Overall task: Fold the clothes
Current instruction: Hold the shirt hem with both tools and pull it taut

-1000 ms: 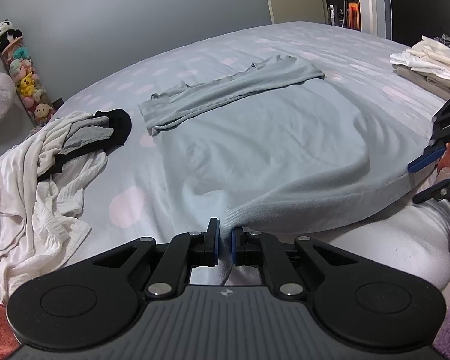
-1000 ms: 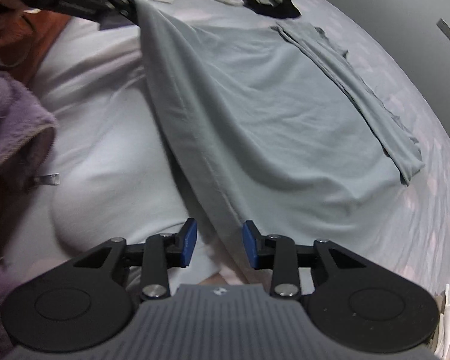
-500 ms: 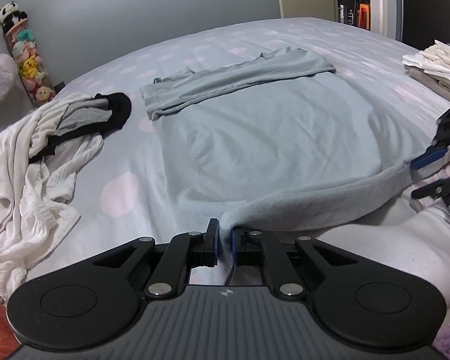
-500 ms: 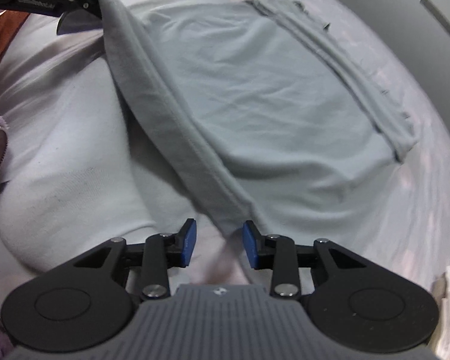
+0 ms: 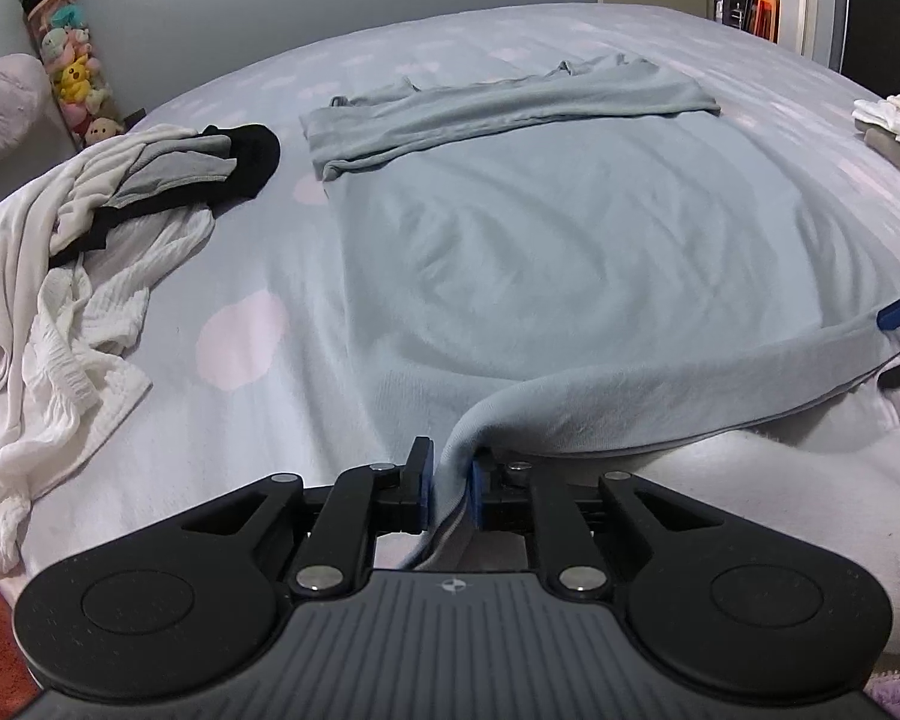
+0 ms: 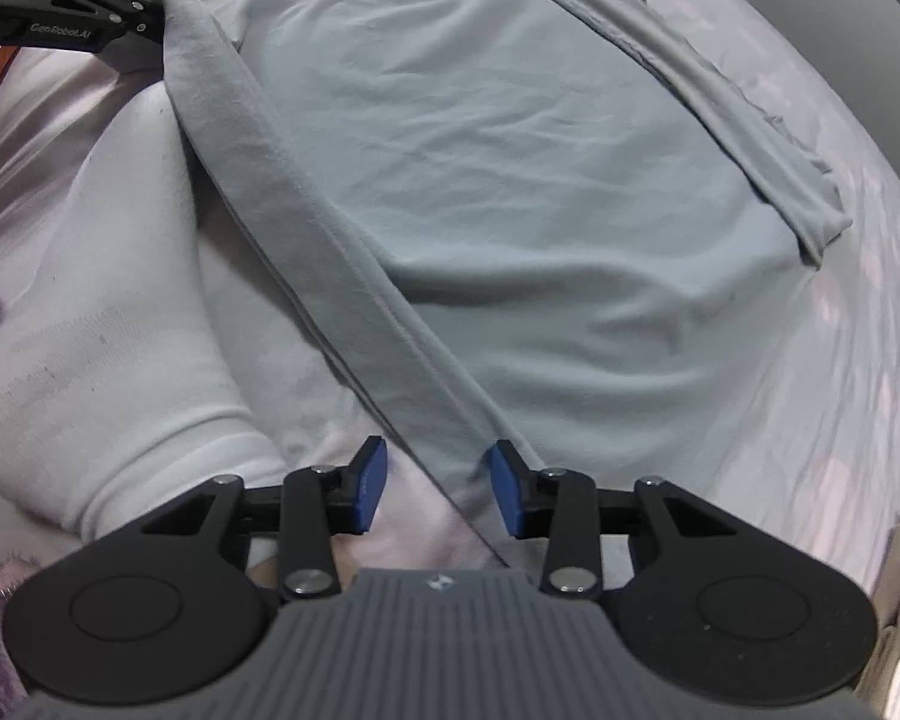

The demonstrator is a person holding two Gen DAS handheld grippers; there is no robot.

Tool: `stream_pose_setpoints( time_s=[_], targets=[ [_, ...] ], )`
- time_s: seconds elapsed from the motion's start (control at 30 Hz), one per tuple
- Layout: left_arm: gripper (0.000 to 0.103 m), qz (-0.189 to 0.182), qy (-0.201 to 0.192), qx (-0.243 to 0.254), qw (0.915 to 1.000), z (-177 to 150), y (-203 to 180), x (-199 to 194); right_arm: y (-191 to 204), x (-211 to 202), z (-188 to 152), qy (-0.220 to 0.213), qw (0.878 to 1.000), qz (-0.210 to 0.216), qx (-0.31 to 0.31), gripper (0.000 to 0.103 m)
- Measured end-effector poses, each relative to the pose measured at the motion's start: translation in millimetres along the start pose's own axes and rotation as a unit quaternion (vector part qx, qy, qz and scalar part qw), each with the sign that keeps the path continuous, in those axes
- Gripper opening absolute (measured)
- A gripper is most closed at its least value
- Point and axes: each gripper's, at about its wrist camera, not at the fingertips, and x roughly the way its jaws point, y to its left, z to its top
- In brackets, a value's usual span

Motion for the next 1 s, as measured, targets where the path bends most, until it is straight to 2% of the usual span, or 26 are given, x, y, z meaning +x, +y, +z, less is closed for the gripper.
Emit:
stream_pose_setpoints(
  time_s=[0.03, 0.1, 0.2, 0.3, 0.47, 0.5, 0.53, 0.6, 0.8, 0.9, 1.0],
  targets=[
    [0.011, 0.001, 0.001, 0.001, 1.0000, 0, -1, 0, 0, -1, -1, 0.000, 1.000, -0.007, -0.003, 0.024],
    [0.011, 0.002, 0.002, 0.004, 1.0000, 0, -2, 0, -3, 0, -1, 0.004, 1.000, -0.017, -0.011, 0.024],
    [0.011, 0.001, 0.002, 0.003, 1.0000, 0, -2, 1, -3, 3, 0, 0.018, 0.999, -0.010, -0.035, 0.024],
    [0.011, 0.000, 0.003, 0.002, 1.0000, 0, -1, 1, 0, 5, 0, 0.033, 0.997, -0.002, -0.069, 0.030],
    [0.011, 0.000, 0.002, 0.003, 1.0000, 0, -2, 1, -7, 10, 1, 0.041, 0.997, 0.009, -0.059, 0.029],
    [0.011, -0.001, 0.001, 0.003, 1.0000, 0, -2, 1, -7, 11, 1, 0.041, 0.997, 0.008, -0.058, 0.027],
    [0.011, -0.001, 0.000, 0.002, 1.0000, 0, -2, 1, -8, 11, 0, 0.037, 0.998, 0.006, -0.052, 0.020],
    [0.011, -0.002, -0.003, 0.001, 1.0000, 0, -1, 0, -13, 7, -3, 0.022, 0.999, 0.001, -0.026, 0.009],
    [0.007, -0.016, -0.041, -0.014, 0.9990, 1, 3, -17, -35, -22, -10, -0.029, 0.997, 0.014, 0.068, 0.007],
    [0.007, -0.031, -0.063, -0.028, 0.9971, 2, 7, -31, -52, -42, -15, -0.058, 0.989, 0.040, 0.128, 0.007],
    [0.007, -0.054, -0.064, -0.043, 0.9956, 7, 14, -37, -73, -52, -20, -0.078, 0.976, 0.076, 0.188, 0.007]
  ],
)
